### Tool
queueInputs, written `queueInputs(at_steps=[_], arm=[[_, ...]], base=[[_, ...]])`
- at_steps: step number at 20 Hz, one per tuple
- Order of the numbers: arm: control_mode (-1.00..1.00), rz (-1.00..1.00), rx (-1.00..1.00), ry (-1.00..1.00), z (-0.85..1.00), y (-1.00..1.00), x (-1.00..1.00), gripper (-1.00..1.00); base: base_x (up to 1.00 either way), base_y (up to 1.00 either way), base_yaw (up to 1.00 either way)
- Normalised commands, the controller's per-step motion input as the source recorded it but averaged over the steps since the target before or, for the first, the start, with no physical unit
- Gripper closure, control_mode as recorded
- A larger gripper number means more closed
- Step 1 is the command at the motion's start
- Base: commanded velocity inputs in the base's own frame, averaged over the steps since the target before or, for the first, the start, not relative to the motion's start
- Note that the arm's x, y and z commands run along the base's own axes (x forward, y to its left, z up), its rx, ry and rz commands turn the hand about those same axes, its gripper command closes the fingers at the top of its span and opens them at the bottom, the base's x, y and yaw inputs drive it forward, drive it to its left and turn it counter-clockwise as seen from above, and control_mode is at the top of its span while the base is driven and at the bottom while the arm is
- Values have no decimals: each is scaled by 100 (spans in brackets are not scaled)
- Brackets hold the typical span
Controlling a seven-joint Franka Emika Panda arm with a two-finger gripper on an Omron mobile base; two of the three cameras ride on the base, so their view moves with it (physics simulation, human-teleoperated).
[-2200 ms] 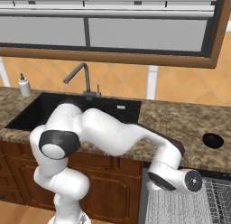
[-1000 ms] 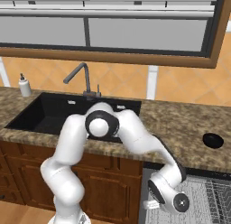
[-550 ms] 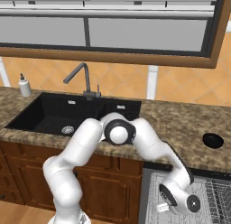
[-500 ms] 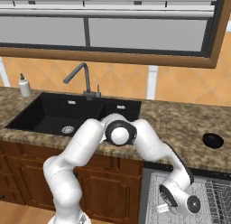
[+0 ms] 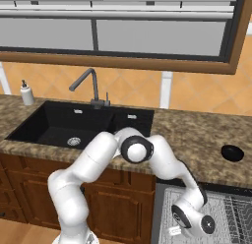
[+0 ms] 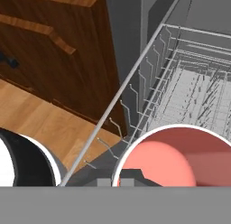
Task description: Pick up the cup and bowl from the counter, place them in the dishwasher, and close the dishwasher door.
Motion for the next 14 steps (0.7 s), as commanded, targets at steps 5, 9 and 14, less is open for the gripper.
queueInputs(at_steps=[5, 9, 14], arm=[[-100, 1, 0, 10, -18, 0, 12, 100], [-100, 0, 0, 4, -13, 0, 1, 100], [-100, 1, 0, 0, -3, 0, 0, -100]], base=[[0, 0, 0], [0, 0, 0], [0, 0, 0]])
